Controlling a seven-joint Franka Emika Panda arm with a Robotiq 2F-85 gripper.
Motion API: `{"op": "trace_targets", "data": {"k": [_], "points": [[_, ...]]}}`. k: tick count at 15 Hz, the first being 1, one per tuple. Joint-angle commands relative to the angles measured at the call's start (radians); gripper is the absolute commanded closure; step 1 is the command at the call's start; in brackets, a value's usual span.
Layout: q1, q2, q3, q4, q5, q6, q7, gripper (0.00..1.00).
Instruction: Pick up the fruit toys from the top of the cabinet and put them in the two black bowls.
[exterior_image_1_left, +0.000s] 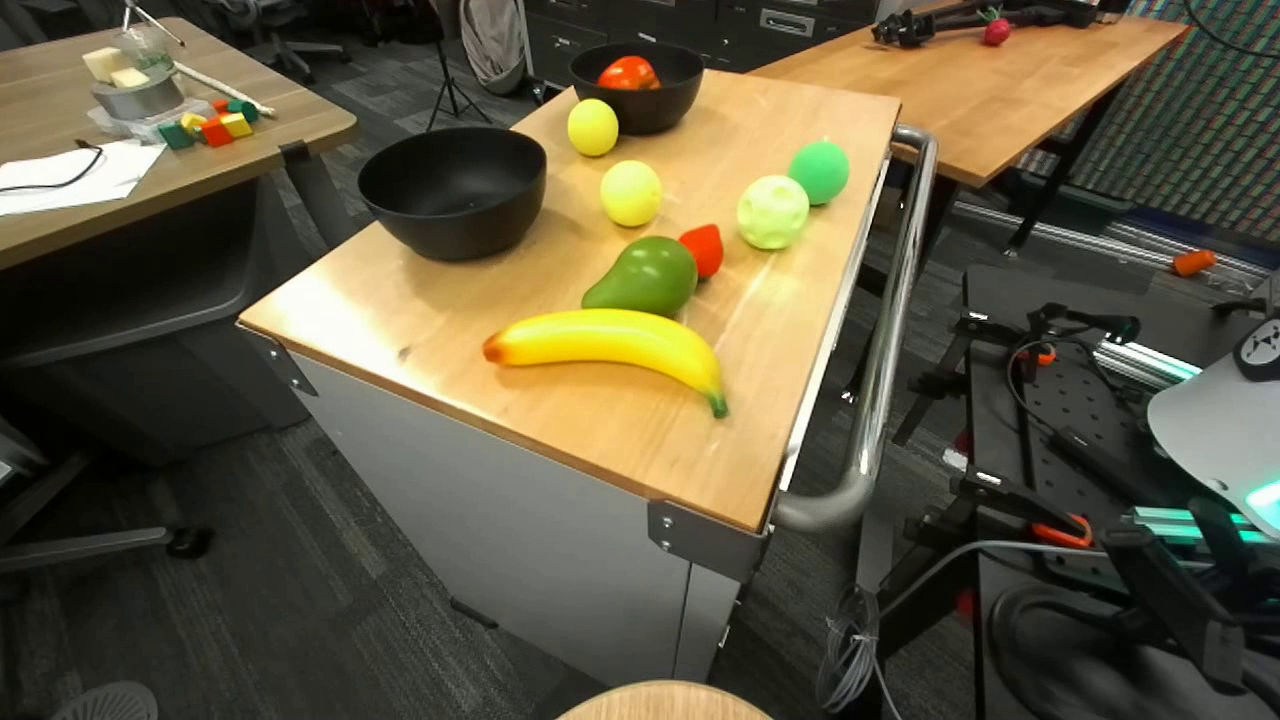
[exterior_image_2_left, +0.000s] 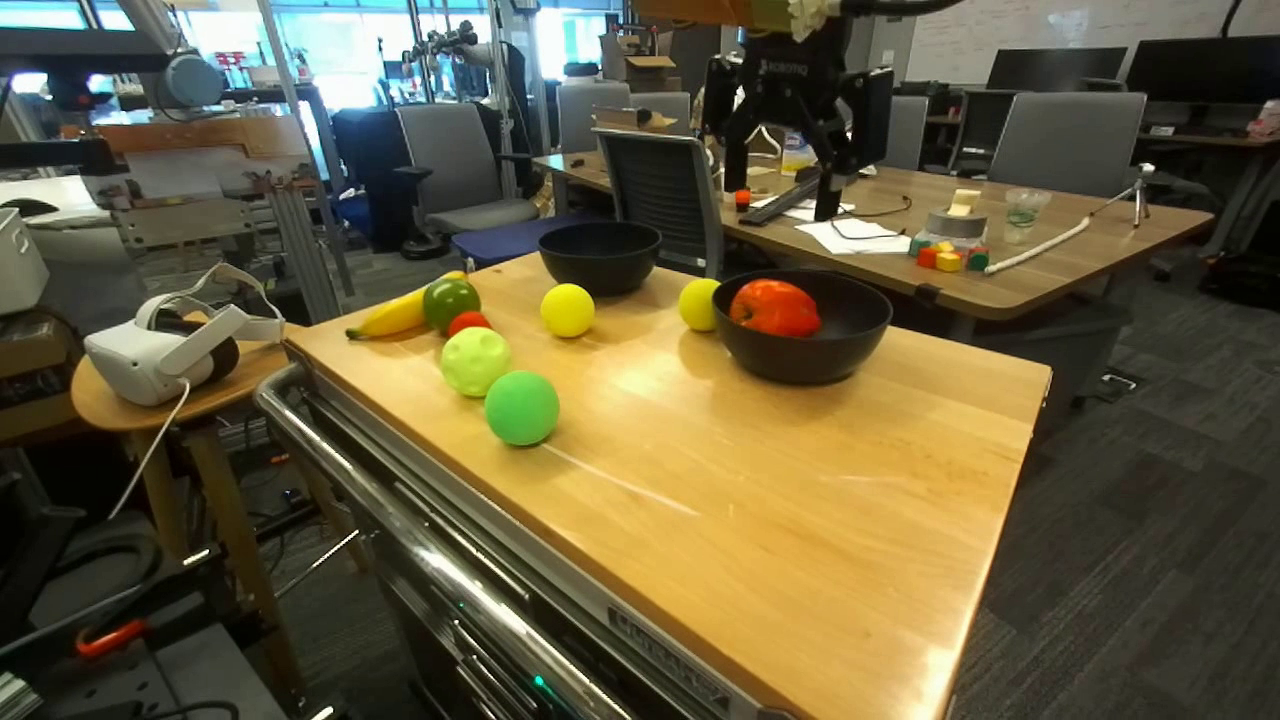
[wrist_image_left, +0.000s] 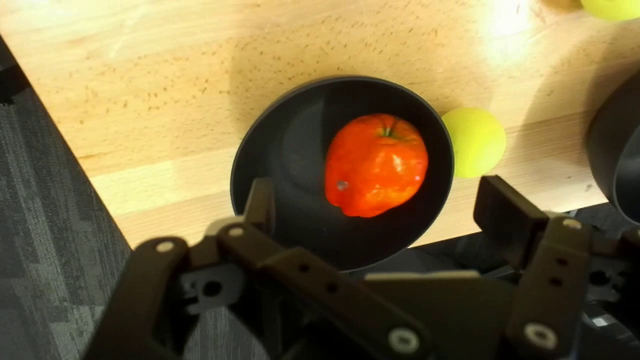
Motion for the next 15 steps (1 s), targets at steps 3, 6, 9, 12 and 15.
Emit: {"op": "trace_targets", "data": {"k": [3,6,9,12,15], "points": [[0.009,0.007,0.006,0.005,-0.017,0.010,0.001,0.00],[0.041,0.013,0.044,0.035,-0.026,-0.024,-0.043,0.00],[0.076,0.027,0.086,0.042,-0.005,-0.050,-0.027,0.00],[0.122,0.059,0.103,0.034,-0.047,-0.025,0.038,0.00],[0.130,0.062,0.103,0.015,-0.041,-0.035,0.065,0.00]]}}
